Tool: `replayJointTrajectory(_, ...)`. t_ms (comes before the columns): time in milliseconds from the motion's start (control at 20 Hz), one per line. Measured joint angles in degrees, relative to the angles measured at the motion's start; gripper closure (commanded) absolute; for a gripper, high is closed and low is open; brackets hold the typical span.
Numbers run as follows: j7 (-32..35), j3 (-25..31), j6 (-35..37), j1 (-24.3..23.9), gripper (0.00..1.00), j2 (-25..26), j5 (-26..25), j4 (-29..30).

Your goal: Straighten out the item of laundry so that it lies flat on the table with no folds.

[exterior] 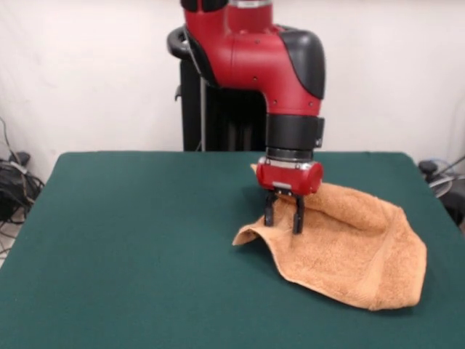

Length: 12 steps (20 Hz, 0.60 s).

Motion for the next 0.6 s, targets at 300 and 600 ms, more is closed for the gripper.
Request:
replayJointTrajectory(300, 0.0, -0.1, -1.2, 1.9, 0.00, 0.6, 2.4, -0.3)
replayJointTrajectory(600, 0.0, -0.9, -1.5, 4.0, 0.00, 0.7, 4.9, -0.3)
